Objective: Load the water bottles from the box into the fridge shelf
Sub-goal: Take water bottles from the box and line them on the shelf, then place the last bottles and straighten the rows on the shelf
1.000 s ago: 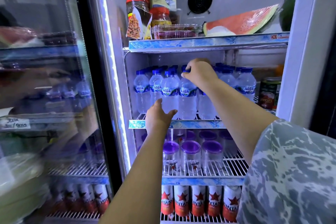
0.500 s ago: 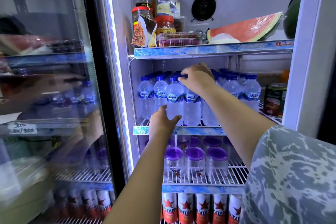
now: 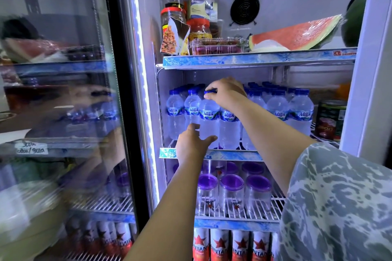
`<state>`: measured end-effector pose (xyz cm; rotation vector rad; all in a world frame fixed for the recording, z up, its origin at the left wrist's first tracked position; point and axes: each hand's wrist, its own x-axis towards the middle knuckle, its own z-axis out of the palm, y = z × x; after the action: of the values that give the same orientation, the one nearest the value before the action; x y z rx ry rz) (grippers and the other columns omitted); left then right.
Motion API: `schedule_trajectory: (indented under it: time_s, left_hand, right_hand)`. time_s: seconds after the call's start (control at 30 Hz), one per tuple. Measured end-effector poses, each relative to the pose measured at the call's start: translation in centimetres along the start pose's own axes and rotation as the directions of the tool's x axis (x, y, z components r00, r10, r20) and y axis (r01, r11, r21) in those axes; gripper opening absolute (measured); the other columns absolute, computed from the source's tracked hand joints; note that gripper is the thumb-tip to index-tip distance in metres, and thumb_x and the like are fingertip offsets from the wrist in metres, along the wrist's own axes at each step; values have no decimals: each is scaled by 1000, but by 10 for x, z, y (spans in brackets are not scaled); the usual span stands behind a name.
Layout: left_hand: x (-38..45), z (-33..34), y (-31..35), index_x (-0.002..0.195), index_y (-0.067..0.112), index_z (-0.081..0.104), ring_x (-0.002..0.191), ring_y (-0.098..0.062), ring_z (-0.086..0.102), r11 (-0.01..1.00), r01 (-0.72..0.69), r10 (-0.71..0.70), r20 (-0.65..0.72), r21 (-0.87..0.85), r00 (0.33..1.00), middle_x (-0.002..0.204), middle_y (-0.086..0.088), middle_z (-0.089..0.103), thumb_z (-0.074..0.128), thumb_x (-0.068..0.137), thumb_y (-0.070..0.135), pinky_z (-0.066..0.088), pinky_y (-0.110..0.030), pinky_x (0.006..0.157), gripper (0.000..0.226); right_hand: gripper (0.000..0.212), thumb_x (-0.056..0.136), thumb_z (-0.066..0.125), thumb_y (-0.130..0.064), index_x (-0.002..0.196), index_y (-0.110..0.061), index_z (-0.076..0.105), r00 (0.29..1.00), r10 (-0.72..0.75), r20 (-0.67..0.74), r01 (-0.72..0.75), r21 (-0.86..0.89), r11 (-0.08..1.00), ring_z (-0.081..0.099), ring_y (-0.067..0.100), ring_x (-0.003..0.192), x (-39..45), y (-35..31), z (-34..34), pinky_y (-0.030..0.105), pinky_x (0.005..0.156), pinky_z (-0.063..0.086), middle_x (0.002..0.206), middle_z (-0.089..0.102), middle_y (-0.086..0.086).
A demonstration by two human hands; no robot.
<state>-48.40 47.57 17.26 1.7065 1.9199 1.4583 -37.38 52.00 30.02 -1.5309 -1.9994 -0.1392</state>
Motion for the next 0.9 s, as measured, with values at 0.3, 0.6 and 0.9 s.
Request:
schedule_trajectory:
  time_s: [0.3,0.6,0.9]
  left_hand:
    - [-3,4,-9,133,18,45,110,-22,59,995,-79,78,12,54,997,124,-5,60,72,79,42,50,-39,91,65]
    - [-69,7,41,97,18,67,76,-11,61,880,-302,202,-286,-367,937,95,-2,68,61,88,14,45,-20,71,11]
    - [-213,77,118,92,18,66,68,-7,65,585,-119,372,135,-802,918,74,8,70,57,92,7,53,-20,69,14]
  right_hand:
    - [44,89,58,-47,130,-32,57,997,-17,-80,27,127,992,54,30,117,-18,11,6,41,95,50,120,64,7]
    - [21,89,57,-9,100,-14,74,827,115,-551,165,433,886,61,21,98,-130,43,-5,18,79,44,95,75,-2]
    - [19,88,58,-13,95,-25,71,643,465,-608,-83,548,832,65,14,93,-322,148,-60,28,84,53,90,72,-3]
